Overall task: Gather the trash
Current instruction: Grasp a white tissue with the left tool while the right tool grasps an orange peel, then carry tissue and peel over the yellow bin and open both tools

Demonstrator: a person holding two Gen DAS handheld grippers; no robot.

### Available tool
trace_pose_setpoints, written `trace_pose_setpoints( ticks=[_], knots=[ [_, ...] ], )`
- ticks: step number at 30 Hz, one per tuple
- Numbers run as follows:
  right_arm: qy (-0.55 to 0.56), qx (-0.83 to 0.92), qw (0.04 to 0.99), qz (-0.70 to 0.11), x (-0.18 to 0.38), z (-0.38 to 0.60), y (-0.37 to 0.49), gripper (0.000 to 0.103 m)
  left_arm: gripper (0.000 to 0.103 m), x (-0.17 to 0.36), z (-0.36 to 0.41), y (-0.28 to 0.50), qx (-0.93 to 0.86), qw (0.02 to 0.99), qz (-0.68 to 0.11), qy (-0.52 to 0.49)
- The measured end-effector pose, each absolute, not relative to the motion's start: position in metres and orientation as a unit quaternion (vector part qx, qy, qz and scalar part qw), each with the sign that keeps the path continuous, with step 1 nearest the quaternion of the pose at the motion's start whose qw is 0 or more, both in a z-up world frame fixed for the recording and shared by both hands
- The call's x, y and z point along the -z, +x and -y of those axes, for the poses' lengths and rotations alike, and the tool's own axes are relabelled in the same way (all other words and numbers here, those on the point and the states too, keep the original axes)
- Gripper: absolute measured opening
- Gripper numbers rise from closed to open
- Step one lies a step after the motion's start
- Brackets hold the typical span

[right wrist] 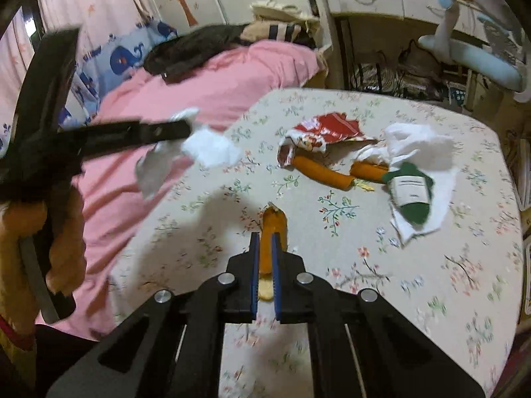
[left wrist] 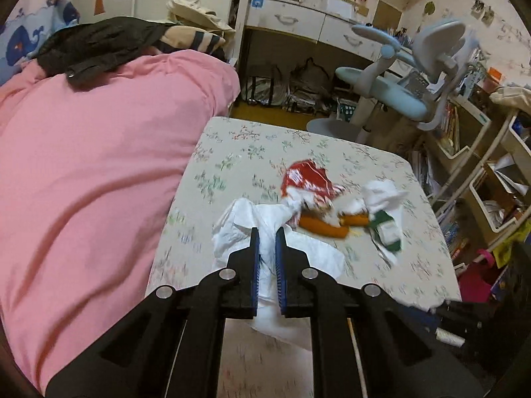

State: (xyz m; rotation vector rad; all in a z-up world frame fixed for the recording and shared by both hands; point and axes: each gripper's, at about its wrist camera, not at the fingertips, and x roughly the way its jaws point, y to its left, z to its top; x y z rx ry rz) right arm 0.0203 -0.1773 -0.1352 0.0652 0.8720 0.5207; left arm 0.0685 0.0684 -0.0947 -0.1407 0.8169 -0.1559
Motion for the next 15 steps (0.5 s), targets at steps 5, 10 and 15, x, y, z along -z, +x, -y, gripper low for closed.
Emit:
trace_pose_setpoints(
  ticks=[5,10,15],
  knots=[
    [0.032,-0.244,0.871,-0.425,0.146,0.178,0.014,0.008,0.009,0.097,-0.075,0.017,0.064,0.912,-0.396,-0.082],
    [0.021,-0.235,0.871,-0.432,0.163,0.163,0.028,0.058,0.009,0.091,-0.074,-0.006,0.063,0.919,-0.381,-0.076],
    [-0.007,-0.223,0.862,-0.455,0.189,0.14,0.048,0.05,0.009,0.091,-0.072,-0.003,0.063,0.92,-0.381,-0.063]
  ],
)
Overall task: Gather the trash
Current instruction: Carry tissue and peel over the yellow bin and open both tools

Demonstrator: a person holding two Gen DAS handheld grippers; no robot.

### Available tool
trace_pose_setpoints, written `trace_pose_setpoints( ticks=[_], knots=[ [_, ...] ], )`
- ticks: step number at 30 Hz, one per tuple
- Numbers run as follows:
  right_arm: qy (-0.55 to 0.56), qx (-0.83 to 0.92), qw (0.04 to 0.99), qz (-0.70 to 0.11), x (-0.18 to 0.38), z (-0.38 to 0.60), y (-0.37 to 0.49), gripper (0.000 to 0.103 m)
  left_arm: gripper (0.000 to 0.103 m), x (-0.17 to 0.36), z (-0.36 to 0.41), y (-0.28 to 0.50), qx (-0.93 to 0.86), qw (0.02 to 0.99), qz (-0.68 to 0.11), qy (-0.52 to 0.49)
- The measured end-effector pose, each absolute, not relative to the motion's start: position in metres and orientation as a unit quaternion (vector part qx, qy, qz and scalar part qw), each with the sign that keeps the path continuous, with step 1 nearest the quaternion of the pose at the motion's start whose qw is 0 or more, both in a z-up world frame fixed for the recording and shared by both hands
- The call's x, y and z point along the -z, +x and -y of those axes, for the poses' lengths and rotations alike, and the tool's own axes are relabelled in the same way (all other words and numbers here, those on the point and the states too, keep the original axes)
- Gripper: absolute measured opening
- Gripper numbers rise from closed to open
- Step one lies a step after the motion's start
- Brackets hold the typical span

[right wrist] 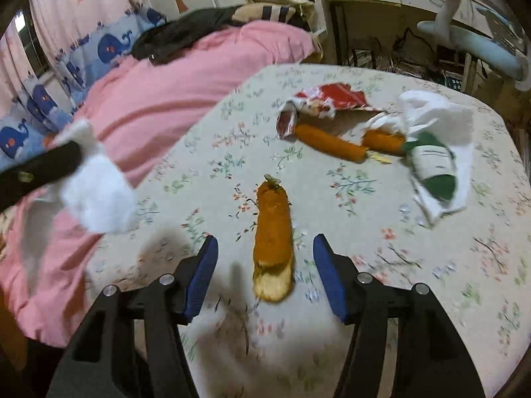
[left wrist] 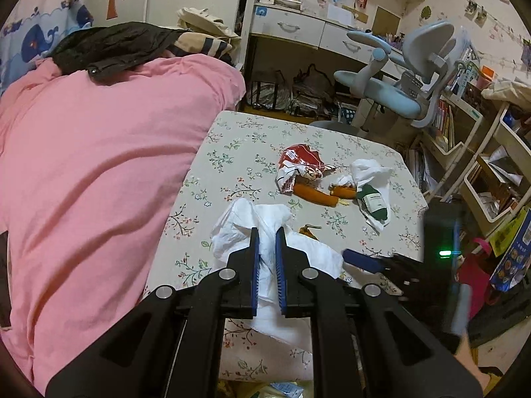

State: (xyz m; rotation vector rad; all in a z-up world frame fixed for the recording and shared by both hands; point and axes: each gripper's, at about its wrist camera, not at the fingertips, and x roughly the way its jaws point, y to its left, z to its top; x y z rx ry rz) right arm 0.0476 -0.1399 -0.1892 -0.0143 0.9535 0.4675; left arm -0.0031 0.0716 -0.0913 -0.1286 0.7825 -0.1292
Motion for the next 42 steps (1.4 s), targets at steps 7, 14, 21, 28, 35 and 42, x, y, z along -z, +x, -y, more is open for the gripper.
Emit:
trace_pose_setpoints(
  ticks=[7,14,21,28,35,42],
  knots=[
    [0.004,-0.226,0.86,-0.458,0.184,0.15,0.042,0.02,0.009,0.087,-0.067,-0.003,0.067,0.924,-0.372,-0.05],
    [0.046,-0.241,0.871,-0.425,0.137,0.179,-0.019,0.02,0.009,0.069,-0.066,-0.042,0.08,0.932,-0.349,-0.054],
    [0.043,-0.237,0.85,-0.468,0.156,0.188,-0.111,0.02,0.009,0.082,-0.04,-0.109,0.106,0.917,-0.383,-0.007],
    [0.058,-0.224,0.81,-0.539,0.205,0.192,-0.166,0.02,0.009,0.126,-0.017,-0.165,0.103,0.883,-0.457,0.029],
    [0.038,-0.207,0.792,-0.574,0.219,0.192,-0.175,0.034,0.01,0.158,0.002,-0.201,0.107,0.84,-0.527,0.065],
    [-0.031,-0.117,0.858,-0.499,0.171,0.206,-0.158,0.071,0.049,0.144,-0.011,-0.215,0.095,0.854,-0.508,0.058]
  ],
)
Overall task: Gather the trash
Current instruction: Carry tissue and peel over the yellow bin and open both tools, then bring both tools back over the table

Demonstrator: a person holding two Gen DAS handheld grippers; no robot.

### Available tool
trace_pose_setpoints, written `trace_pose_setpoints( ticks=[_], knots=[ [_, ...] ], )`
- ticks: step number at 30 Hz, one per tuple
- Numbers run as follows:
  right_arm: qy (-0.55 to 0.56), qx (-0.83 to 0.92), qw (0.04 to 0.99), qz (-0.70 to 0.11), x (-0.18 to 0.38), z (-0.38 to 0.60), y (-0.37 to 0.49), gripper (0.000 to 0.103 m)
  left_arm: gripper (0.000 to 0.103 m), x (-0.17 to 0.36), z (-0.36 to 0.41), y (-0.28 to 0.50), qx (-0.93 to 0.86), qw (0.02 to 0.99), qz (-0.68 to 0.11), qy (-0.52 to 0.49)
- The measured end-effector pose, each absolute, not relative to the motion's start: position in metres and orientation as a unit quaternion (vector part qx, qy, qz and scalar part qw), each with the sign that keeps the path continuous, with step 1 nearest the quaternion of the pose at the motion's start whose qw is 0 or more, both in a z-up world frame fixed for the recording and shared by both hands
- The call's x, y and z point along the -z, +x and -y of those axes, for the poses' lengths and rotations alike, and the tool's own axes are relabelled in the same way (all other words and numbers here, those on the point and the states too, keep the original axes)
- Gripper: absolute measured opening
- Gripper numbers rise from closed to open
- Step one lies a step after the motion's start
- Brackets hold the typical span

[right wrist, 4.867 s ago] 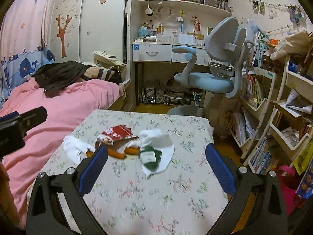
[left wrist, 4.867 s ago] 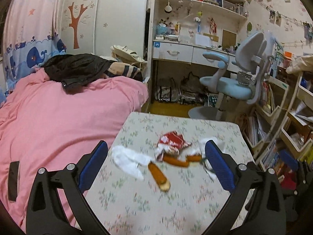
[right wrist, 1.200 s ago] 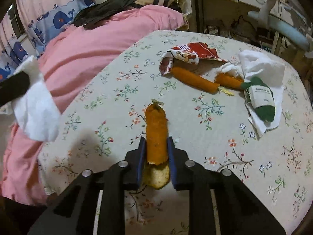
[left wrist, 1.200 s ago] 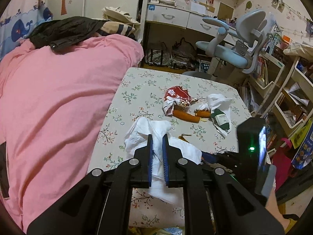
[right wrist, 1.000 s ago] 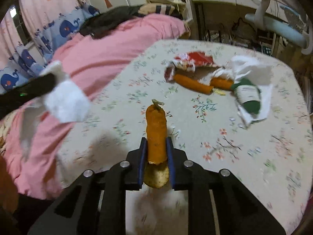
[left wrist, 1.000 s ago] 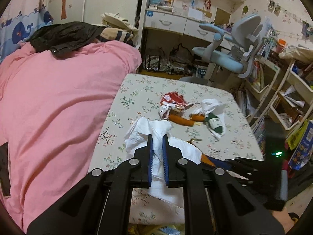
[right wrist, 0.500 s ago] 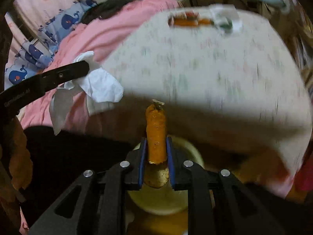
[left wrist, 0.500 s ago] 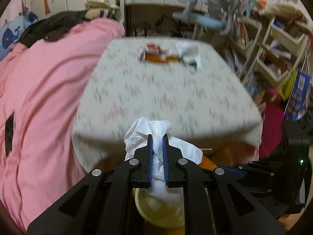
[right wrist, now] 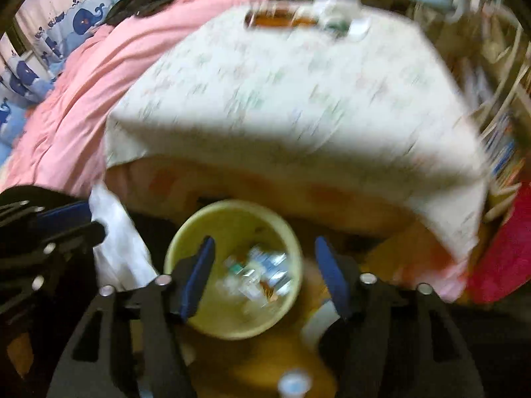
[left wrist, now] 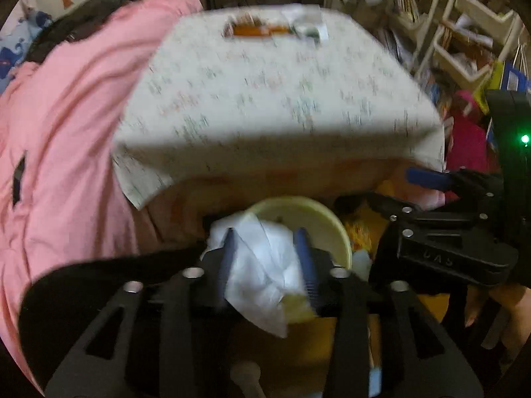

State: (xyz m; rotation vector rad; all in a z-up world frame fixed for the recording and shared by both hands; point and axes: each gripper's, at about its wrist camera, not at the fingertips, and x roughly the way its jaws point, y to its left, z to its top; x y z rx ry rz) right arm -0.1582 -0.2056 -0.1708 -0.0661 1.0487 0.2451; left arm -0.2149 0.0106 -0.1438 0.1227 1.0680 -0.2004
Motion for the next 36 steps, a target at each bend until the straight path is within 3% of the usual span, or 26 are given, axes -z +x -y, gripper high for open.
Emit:
trace_pose_setpoints(
  ticks=[1,5,8,20,36],
  knots=[
    [-0.05,-0.102,0.87,-0.48,0.159,0.204,-0.155,0.078,0.054,0.133,-0.013,-0.214,0.089,0.868,-0.485,0.056],
    [-0.1,-0.045,0.908,-0.405,0.125,0.208,-0.14,0.092,0.082,0.091,-0.019,-0.2,0.041,0.919,-0.388,0.051],
    [-0.103,-0.03,0.924,-0.367,0.101,0.212,-0.125,0.094,0.089,0.069,-0.021,-0.179,0.005,0.94,-0.339,0.043],
    [-0.091,-0.019,0.952,-0.293,0.067,0.204,-0.066,0.096,0.095,0.04,-0.014,-0.067,-0.03,0.962,-0.27,0.0],
    [-0.095,-0.026,0.951,-0.293,0.076,0.194,-0.016,0.096,0.096,0.052,-0.005,0.031,-0.036,0.962,-0.27,-0.015]
  ],
)
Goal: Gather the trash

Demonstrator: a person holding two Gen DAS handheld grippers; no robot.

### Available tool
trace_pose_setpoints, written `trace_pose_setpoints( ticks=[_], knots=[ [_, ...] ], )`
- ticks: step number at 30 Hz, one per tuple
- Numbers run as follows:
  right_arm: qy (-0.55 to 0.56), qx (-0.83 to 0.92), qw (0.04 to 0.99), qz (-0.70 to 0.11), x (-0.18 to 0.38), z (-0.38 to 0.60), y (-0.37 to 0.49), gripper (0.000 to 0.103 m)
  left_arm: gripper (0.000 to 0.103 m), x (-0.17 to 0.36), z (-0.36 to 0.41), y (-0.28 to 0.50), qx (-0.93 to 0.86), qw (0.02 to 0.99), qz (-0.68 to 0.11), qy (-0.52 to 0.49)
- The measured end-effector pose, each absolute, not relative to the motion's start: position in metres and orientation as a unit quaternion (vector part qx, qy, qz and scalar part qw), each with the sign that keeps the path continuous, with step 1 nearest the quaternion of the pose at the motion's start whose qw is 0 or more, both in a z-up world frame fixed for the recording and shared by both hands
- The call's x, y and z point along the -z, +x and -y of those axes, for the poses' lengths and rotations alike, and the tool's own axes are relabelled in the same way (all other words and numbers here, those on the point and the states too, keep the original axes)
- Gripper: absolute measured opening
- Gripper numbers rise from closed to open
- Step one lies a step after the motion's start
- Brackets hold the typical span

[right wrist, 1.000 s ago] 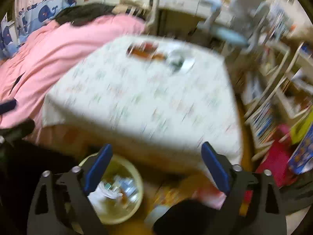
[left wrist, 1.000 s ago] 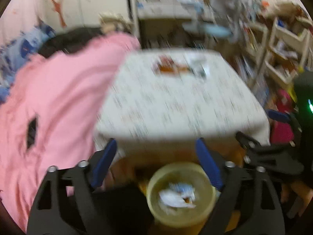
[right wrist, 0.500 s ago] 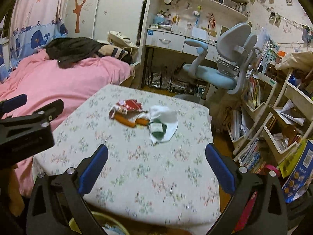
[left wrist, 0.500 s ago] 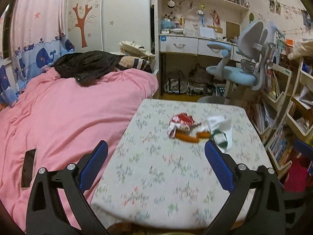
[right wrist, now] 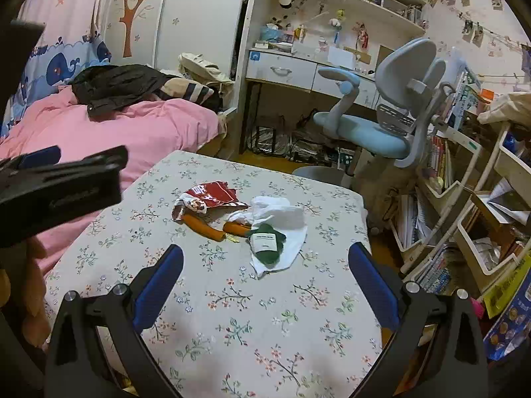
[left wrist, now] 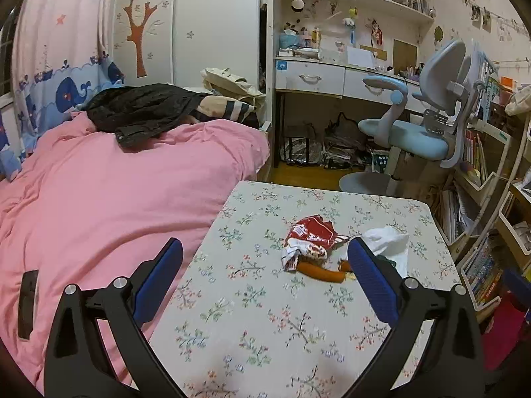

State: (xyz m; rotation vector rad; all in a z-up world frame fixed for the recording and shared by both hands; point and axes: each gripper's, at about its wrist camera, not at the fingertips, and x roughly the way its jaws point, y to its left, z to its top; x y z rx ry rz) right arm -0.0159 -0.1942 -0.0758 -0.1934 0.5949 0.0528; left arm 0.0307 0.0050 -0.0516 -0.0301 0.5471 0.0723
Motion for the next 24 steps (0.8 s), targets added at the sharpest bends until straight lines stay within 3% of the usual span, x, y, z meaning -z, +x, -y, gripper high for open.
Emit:
trace_pose_setpoints(
  ticks=[24],
  knots=[
    [-0.106,-0.028,0.95,-0.292,0.082,0.185,0.012,0.096,0.096,0.062,-0.026,0.055,-0.046,0.954,-0.295,-0.028]
  ],
)
